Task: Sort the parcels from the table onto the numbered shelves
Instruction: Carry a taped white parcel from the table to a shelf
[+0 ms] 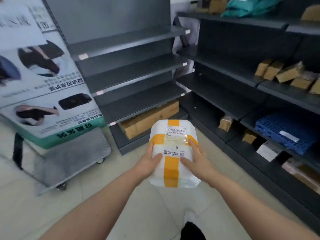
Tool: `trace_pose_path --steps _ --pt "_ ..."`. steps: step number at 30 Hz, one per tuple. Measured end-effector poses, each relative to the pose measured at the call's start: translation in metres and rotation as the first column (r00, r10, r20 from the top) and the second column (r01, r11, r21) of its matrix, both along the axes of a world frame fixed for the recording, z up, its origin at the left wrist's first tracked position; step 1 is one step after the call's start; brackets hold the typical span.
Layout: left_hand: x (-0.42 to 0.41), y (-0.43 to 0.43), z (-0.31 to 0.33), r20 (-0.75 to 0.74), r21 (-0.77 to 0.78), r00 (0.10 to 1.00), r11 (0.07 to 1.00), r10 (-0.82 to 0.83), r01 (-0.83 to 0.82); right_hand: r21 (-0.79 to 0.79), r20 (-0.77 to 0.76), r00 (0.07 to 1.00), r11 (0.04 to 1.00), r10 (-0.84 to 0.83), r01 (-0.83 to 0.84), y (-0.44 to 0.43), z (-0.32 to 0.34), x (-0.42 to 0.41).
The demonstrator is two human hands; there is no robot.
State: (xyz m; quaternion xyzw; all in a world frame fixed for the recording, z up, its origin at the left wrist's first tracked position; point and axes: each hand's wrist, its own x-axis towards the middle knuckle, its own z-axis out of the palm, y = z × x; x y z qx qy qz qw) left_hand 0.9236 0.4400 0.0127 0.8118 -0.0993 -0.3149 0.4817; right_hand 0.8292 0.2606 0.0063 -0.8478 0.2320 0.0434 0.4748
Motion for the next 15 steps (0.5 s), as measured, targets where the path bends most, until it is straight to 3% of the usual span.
trace_pose_path --steps 4,15 --pt "0.038 -0.008 0.001 0.003 -0.07 0.996 0.993 0.095 -0.094 0.008 0.033 0.995 0.995 0.095 -0.095 -0.013 -0.002 0.057" --pt "0.128 -0.033 0.003 -0.026 -0.025 0.939 0.939 0.342 -0.343 0.019 -0.032 0.945 0.945 0.326 -0.326 -0.049 0.004 0.2"
